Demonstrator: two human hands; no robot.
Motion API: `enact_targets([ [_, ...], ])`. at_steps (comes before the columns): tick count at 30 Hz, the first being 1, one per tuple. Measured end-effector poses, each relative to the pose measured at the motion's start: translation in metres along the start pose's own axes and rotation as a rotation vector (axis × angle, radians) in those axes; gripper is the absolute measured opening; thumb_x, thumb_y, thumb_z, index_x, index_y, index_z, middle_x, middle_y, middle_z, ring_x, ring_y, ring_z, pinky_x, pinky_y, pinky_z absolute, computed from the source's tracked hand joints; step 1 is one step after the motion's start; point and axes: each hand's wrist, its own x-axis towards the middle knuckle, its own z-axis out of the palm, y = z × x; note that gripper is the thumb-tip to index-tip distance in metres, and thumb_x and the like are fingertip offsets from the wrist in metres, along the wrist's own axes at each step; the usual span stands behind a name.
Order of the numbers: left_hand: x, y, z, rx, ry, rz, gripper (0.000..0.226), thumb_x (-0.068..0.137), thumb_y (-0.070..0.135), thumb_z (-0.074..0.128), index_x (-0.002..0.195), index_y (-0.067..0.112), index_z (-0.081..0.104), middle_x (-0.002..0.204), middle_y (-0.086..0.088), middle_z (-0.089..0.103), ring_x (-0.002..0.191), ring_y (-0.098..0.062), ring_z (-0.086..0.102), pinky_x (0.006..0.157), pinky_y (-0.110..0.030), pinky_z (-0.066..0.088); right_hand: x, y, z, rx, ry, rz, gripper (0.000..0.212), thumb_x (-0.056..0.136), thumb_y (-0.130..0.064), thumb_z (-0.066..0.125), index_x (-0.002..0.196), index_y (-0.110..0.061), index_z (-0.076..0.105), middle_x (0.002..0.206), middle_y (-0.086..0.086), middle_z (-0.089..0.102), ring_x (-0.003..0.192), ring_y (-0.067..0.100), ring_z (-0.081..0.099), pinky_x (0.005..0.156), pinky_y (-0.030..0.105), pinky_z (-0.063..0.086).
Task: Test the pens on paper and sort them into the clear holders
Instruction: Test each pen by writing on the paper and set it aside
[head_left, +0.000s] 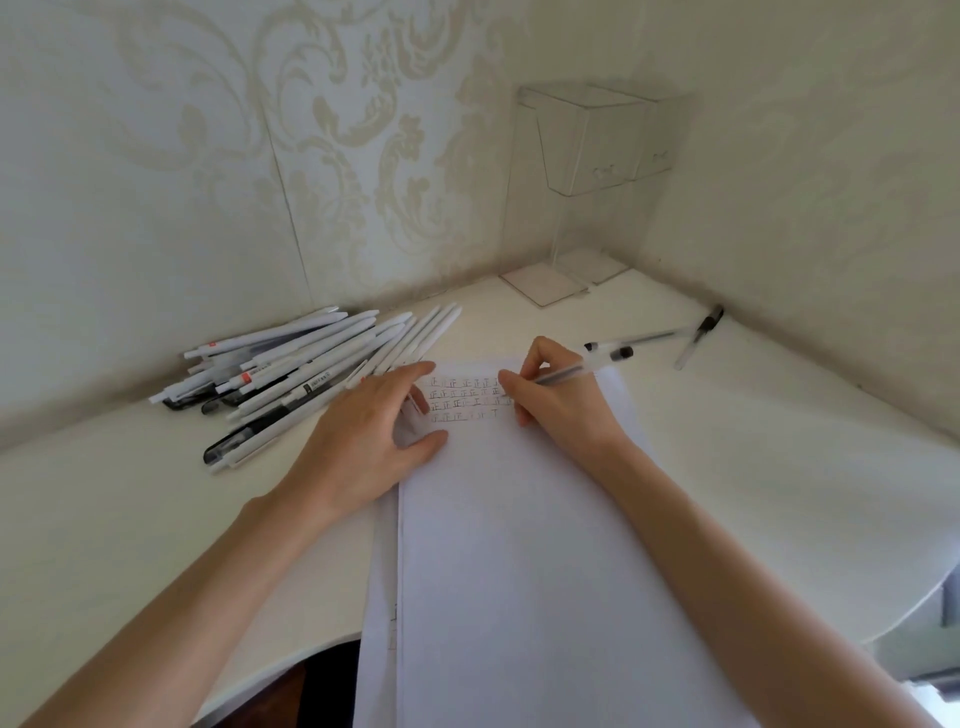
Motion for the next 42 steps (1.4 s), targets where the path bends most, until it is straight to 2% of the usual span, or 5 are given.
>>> enact_targets([
  [7,0.003,0.004,0.004,-0.19,0.033,-0.088,0.049,0.084,0.011,0.065,0.127,0.018,0.043,0.09,0.008,0.063,0.069,0.001,0.052,0.065,-0.006,0.034,0.0,-0.003,0.004,-0.058,0.008,0.0,0.025,0.078,-0.007,0.055,0.063,-0.012,0.036,0.047,0.01,0.045,0.04,0.011,0.032,0.039,0.019,0.024],
  [16,0.006,0.008,0.008,-0.213,0.097,-0.108,0.026,0.075,0.024,0.075,0.084,0.015,0.052,0.072,0.009,0.058,0.059,0.003,0.05,0.054,-0.009,0.035,-0.001,-0.004,0.008,-0.096,-0.014,-0.011,0.025,0.079,-0.004,0.055,0.064,-0.01,0.035,0.049,0.013,0.043,0.035,0.007,0.031,0.037,0.018,0.023],
  [25,0.006,0.008,0.013,-0.176,0.1,-0.006,0.025,0.09,0.022,0.056,0.1,0.016,0.034,0.056,0.001,0.044,0.056,-0.008,0.045,0.053,-0.012,0.032,0.001,-0.002,0.008,-0.092,0.019,-0.016,0.034,0.074,0.001,0.05,0.06,-0.018,0.025,0.053,-0.004,0.021,0.047,0.01,0.017,0.042,0.021,0.014],
  [35,0.008,0.0,0.016,-0.057,0.053,0.038,0.027,0.082,0.037,0.065,0.079,0.016,0.047,0.065,0.007,0.047,0.061,-0.004,0.043,0.056,-0.02,0.03,0.001,0.0,0.007,-0.078,0.042,0.006,0.025,0.076,-0.003,0.05,0.063,-0.014,0.032,0.054,0.007,0.03,0.048,0.016,0.026,0.042,0.022,0.018],
  [42,0.008,0.0,0.015,-0.092,0.064,0.144,0.045,0.082,0.047,0.056,0.057,0.021,0.028,0.052,0.009,0.032,0.052,-0.006,0.034,0.053,-0.023,0.027,0.002,-0.004,-0.001,0.261,0.0,-0.056,0.028,0.087,-0.021,0.067,0.068,-0.013,0.048,0.048,0.001,0.047,0.045,0.011,0.036,0.045,0.018,0.03],
])
